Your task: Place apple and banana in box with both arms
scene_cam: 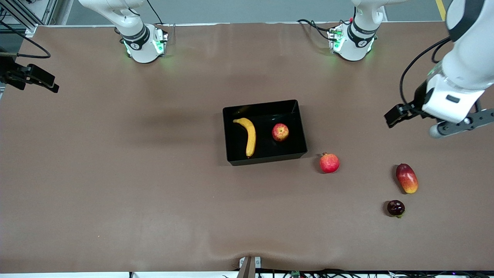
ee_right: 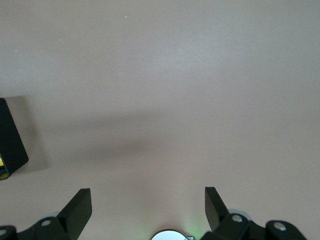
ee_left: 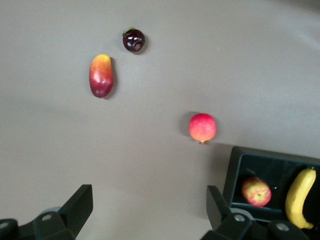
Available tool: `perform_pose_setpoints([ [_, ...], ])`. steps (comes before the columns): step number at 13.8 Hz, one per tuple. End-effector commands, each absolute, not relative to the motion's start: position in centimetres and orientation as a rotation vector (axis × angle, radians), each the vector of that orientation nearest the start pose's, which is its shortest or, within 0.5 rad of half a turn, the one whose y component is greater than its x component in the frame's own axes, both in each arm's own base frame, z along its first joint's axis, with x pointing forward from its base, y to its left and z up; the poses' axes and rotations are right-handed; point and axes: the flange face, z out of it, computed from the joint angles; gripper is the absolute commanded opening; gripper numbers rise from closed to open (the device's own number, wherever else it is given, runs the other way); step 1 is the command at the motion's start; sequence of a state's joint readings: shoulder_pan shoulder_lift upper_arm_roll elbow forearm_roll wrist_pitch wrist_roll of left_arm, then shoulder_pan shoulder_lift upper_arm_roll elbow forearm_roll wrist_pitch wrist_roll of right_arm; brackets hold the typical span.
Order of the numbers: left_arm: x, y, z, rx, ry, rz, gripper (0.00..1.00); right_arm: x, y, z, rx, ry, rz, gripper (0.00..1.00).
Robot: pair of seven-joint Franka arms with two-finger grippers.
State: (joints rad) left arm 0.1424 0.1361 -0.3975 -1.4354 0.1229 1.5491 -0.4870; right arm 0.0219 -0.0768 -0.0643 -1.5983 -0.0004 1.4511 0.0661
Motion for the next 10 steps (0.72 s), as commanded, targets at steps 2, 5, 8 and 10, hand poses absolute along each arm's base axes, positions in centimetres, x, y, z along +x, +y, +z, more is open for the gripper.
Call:
perform_pose_setpoints([
  [2, 55.9, -11.8, 62.1, -3.043, -0.318, 0.013, 1.00, 51.9, -2.8, 64.5, -3.137, 0.171, 0.104, 1.00],
  [5, 55.0, -11.4, 61.8, -3.026, -0.294, 0.036, 1.00, 51.9, -2.8, 64.5, -3.135, 0.173, 0.104, 1.00],
  [8, 54.5, -7.9, 61.3, -3.089, -0.177, 0.089, 1.00, 51.9, -2.8, 64.5, -3.135, 0.173, 0.104, 1.00],
  [10, 53.7, -6.6, 61.3, -3.104, -0.134, 0.088, 1.00, 51.9, -2.8, 64.5, -3.135, 0.173, 0.101, 1.00],
])
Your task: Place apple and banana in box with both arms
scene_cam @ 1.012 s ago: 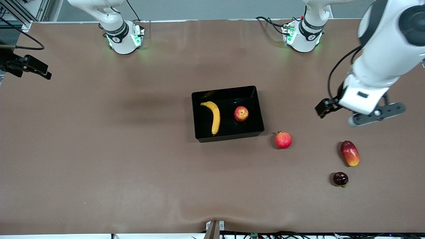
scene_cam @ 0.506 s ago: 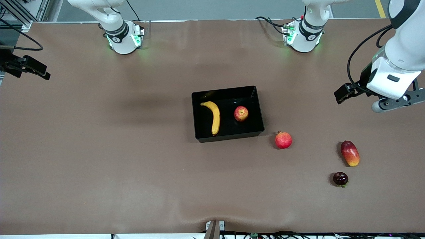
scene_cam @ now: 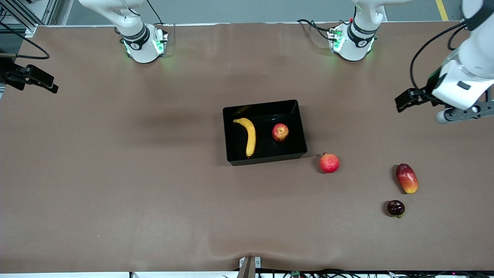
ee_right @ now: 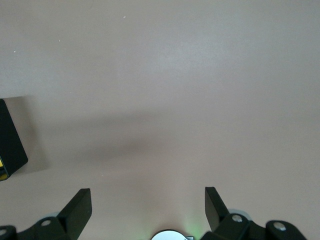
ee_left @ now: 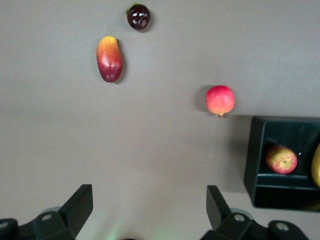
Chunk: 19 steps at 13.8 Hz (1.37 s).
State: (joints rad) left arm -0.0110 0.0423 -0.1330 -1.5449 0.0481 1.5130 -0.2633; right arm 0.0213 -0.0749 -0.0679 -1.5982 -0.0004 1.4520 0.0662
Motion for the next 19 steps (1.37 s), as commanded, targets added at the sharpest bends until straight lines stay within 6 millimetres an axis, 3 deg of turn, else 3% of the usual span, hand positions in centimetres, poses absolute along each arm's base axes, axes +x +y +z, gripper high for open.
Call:
perform_pose_setpoints([
  [1, 53.1, -6.3, 61.2, -3.106, -0.127, 0.086, 1.00, 51.9, -2.9, 64.5, -3.135, 0.176, 0.101, 1.00],
  [7, 49.4, -5.9, 60.8, -3.137, -0.094, 0.048, 1.00, 52.1, -2.8, 64.4, -3.133, 0.173, 0.099, 1.00],
  [10, 48.3, -6.6, 61.9, -3.132, -0.016, 0.001, 1.00, 52.1, -2.8, 64.5, -3.133, 0.173, 0.094, 1.00],
  [13, 48.0, -8.3, 63.2, -3.106, 0.025, -0.006, 1.00, 52.2, -2.8, 64.6, -3.133, 0.173, 0.087, 1.00],
  [16, 48.6, -7.5, 65.2, -3.108, 0.004, -0.030, 1.00, 52.2, -2.8, 64.6, -3.133, 0.173, 0.087, 1.00],
  [17, 49.1, -6.5, 65.7, -3.105, -0.027, -0.023, 1.00, 52.2, -2.8, 64.6, -3.133, 0.173, 0.087, 1.00],
  [19, 49.7, -6.2, 66.0, -3.100, -0.035, -0.010, 1.00, 52.2, -2.8, 64.6, -3.133, 0.173, 0.087, 1.00],
])
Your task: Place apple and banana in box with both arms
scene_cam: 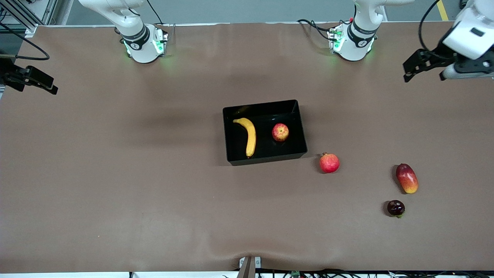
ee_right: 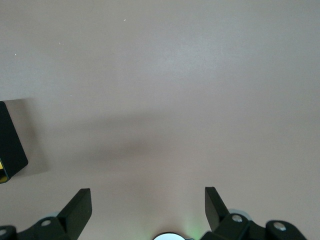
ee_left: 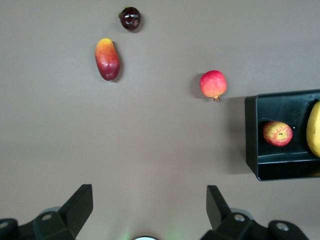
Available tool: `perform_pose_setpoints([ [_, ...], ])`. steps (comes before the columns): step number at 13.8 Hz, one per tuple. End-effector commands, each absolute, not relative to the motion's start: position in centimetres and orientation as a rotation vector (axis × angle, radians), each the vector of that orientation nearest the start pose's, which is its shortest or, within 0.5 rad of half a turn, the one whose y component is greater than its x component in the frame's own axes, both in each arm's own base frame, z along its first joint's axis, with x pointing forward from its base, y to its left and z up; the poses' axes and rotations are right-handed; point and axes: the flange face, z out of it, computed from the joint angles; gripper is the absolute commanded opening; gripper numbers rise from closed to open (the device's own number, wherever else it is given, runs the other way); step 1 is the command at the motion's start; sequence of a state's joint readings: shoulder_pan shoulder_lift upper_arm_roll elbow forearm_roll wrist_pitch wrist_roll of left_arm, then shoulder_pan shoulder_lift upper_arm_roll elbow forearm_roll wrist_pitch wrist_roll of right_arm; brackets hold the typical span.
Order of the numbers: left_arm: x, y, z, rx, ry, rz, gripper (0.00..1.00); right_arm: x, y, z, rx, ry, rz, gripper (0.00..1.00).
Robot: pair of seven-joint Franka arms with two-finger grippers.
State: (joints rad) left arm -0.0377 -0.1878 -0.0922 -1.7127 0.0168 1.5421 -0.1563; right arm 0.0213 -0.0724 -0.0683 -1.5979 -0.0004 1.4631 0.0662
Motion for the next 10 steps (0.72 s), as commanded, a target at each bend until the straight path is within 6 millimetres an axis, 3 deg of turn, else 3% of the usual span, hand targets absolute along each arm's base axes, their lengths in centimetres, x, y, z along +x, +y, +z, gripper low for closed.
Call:
perform_pose_setpoints([
  [1, 49.83, -6.08, 66.23, -3.101, -0.038, -0.014, 1.00, 52.16, -2.79, 64.55, -3.133, 0.171, 0.087, 1.00],
  [10, 49.75, -6.01, 65.92, -3.095, -0.044, 0.027, 1.00, 52.16, -2.79, 64.55, -3.133, 0.173, 0.087, 1.00],
])
